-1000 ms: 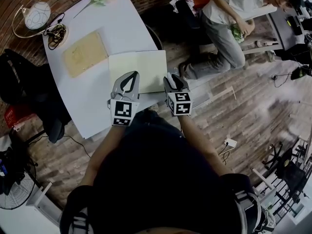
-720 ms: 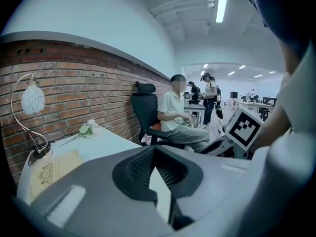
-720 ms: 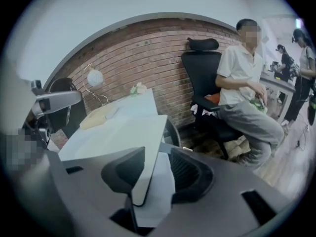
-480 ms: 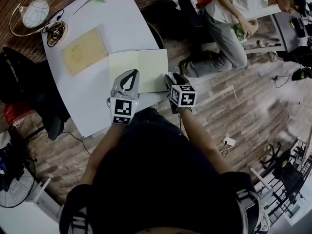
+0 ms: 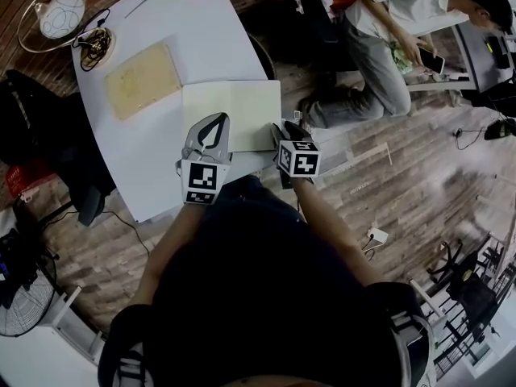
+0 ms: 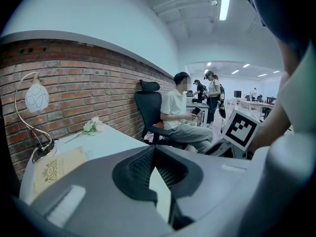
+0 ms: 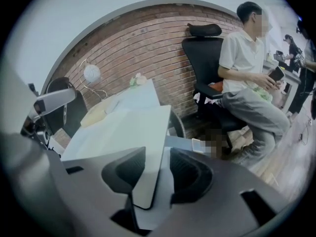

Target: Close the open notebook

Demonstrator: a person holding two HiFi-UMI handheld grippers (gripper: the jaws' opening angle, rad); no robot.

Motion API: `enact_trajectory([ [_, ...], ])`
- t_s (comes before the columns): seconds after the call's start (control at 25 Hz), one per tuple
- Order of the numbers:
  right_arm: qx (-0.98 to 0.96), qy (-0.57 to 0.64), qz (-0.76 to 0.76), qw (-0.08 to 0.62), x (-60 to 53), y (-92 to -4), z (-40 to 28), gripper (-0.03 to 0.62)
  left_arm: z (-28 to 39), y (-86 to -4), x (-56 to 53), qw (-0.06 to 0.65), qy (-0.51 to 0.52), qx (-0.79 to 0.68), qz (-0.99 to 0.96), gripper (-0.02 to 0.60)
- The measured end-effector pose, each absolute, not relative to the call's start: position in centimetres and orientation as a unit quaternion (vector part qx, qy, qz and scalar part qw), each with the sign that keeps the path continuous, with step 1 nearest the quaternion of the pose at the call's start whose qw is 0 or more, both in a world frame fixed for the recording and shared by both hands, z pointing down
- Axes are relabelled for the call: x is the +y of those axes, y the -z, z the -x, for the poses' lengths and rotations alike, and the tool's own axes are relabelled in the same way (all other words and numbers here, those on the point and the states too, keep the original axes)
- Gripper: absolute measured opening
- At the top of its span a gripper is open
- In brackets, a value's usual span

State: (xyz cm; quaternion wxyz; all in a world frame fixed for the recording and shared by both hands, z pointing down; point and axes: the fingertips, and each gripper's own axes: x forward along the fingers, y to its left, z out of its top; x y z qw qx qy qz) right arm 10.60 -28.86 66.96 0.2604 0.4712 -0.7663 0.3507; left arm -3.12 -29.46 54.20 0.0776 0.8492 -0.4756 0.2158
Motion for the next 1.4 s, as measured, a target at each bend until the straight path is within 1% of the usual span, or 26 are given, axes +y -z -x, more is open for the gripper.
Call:
enact_trajectory([
  [0.4,-0.76,-0.382,-0.471,0.233,-28.4,-67.1,-9.9,0.16,3.9,-54.3,-28.7,0.078,-0.216,-0.48,-0.847,-0.005],
  [0.76,-0.74,-0.394,-0.503,0.21,-28.6,-66.1,-10.8,0.097,4.5,-53.8,-27.9,0.073,-0.211,-0.483,-0.847,-0.005],
  [1.4,-0.727,-0.364,-0.545,0.203,-28.6,-62.2,-10.5,0.057,5.7,-52.7,-25.7,0.062,-0.196,-0.491,-0.847,-0.005],
])
